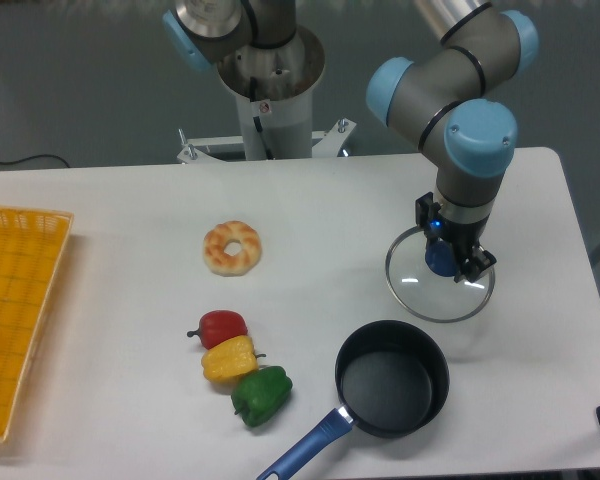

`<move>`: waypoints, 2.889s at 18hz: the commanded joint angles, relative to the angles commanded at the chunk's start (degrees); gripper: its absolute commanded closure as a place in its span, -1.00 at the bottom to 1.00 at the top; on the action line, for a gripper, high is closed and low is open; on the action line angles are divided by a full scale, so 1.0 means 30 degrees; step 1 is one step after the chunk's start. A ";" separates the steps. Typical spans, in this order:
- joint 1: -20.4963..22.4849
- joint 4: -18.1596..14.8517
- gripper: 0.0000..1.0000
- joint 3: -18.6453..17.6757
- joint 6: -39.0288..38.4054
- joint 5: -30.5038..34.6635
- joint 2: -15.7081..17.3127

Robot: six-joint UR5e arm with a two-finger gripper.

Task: Place the lid on the table
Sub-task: 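Lower the held glass lid toward the table beside the saucepan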

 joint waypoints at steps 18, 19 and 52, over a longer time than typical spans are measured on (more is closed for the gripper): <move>0.1465 0.2082 -0.01 -0.2463 0.2285 -0.0821 0.0265; 0.1466 0.2112 0.00 -0.2493 0.2285 -0.0821 0.0265; 0.1613 0.4044 0.02 -0.2932 0.2403 -0.0732 -0.0936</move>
